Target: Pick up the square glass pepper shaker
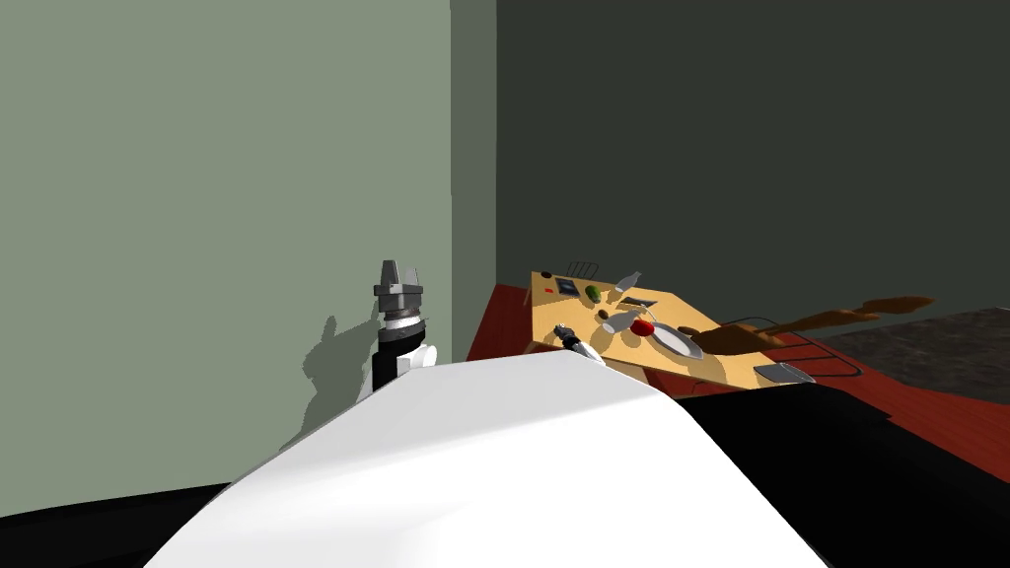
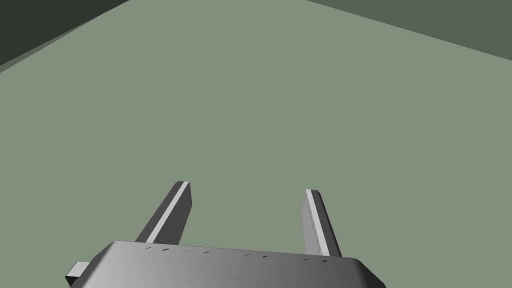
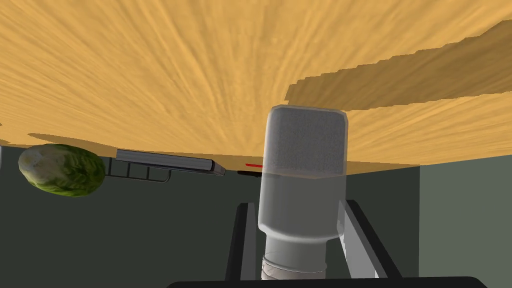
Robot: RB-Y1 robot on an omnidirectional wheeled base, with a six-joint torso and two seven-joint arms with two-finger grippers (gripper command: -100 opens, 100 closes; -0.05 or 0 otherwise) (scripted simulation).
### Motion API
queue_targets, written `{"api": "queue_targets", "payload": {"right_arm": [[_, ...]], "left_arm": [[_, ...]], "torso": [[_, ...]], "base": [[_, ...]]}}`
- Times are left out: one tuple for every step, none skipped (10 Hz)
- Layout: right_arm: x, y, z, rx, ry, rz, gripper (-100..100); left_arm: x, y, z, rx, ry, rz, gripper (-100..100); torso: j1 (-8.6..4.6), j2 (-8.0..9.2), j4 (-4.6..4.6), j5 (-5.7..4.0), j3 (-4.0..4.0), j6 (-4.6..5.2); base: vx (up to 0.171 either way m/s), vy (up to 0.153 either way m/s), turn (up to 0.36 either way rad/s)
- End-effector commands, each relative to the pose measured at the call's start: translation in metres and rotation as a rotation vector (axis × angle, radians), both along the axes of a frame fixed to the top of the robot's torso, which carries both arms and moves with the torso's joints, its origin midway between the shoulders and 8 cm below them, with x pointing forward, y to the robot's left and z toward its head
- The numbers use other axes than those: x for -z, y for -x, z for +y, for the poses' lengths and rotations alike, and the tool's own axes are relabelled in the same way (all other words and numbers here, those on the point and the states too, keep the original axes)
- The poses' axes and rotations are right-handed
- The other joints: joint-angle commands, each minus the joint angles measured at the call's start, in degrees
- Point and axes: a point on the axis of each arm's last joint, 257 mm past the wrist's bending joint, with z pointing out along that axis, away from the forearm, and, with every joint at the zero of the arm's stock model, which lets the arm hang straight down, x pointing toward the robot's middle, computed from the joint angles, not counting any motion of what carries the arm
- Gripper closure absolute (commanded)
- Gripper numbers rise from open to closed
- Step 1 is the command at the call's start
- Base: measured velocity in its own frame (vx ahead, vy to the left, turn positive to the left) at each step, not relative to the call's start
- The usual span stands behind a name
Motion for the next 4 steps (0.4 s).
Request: {"api": "queue_targets", "payload": {"right_arm": [[-0.0034,0.004,-0.0142,0.008,-0.003,-0.001,100],[-0.0061,0.0063,-0.0228,0.012,-0.003,0.0,100],[-0.0053,0.005,-0.0197,0.008,0.001,0.0,100],[-0.0056,0.0057,-0.0206,0.01,-0.001,0.0,0]], "left_arm": [[0.0,0.0,0.0,0.0,0.0,0.0,0],[0.0,0.0,0.0,0.0,0.0,0.0,0],[0.0,0.0,0.0,0.0,0.0,0.0,0],[0.0,0.0,0.0,0.0,0.0,0.0,0]], "torso": [[0.0,0.0,0.0,0.0,0.0,0.0],[0.08,0.03,0.0,-0.01,0.02,-0.01],[0.25,0.12,0.01,0.02,0.06,-0.02],[0.17,0.09,0.02,0.0,0.06,-0.04]], "base": [[-0.009,0.044,0.038],[-0.03,0.089,0.042],[-0.016,0.044,-0.005],[-0.003,0.008,-0.001]]}}
